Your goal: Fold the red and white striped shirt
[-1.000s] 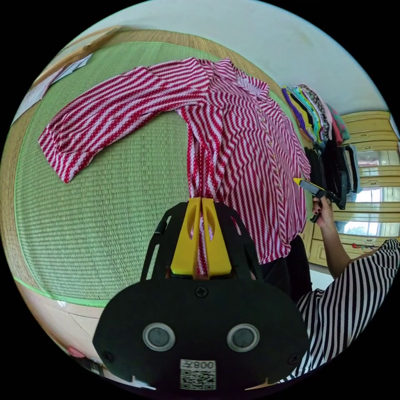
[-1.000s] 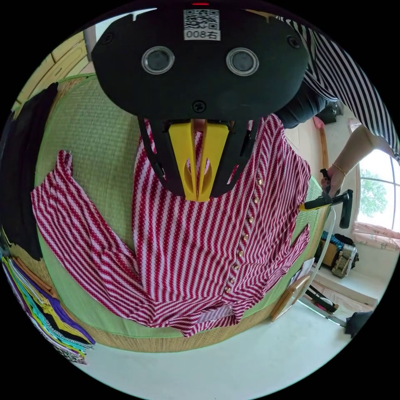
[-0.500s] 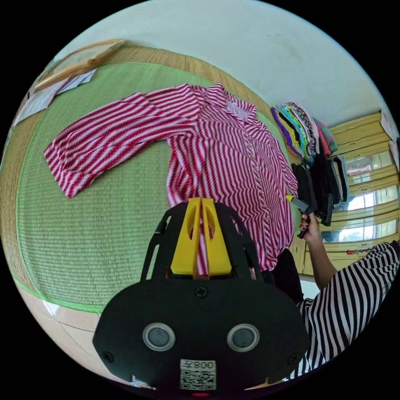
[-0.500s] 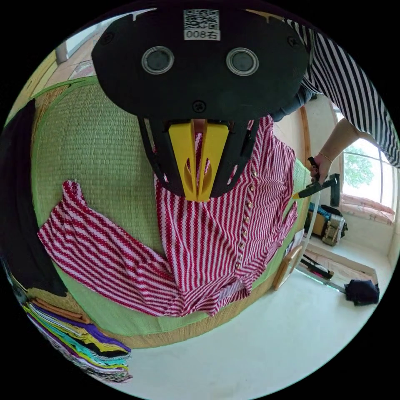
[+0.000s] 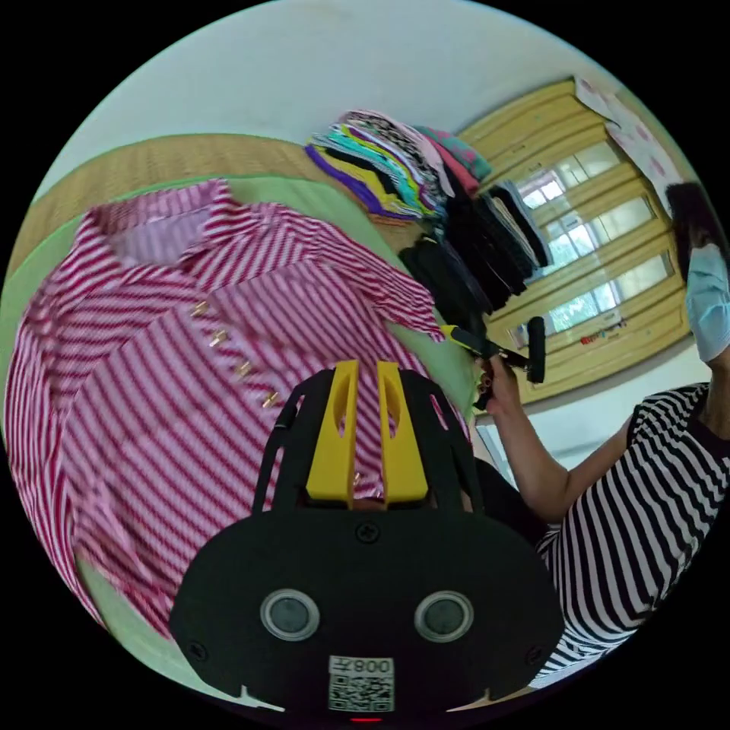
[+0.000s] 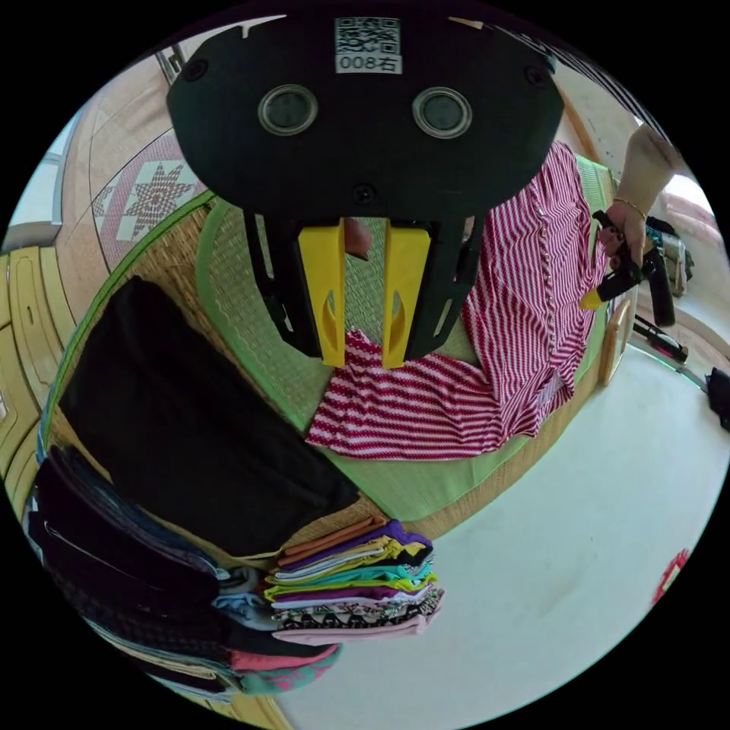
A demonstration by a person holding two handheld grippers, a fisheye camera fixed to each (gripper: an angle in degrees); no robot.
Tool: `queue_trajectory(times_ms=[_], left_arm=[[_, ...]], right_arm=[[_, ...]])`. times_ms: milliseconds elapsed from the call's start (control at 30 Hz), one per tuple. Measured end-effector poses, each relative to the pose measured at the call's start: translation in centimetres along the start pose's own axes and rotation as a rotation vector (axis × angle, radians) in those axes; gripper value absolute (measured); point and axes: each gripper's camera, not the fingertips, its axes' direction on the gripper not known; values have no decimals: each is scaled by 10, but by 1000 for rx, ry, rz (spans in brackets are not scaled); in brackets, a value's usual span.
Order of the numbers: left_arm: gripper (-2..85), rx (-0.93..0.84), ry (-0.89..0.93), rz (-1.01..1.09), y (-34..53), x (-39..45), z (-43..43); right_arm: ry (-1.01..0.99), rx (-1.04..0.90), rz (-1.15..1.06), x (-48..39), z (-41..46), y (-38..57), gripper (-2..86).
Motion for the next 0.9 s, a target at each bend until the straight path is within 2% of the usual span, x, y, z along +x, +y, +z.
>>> queue_trajectory(times_ms=[167,400,667,767,900], left_arm=[[61,-97,84,225,-66,46,118],[76,-210,98,444,-130,107,260],[73,-366,-182,654,-140,157,392],[38,-321,-273,684,-136,163,408],[21,-308,-285,689,-135,165,423]], right_arm=[[20,-10,26,0,11,6,70],[25,11,17,9,6,3,56],[-20,11,20,22,3,-4,47],[-35,10,22,26,3,-6,42],[-82,10,31,35,4,-11,39]])
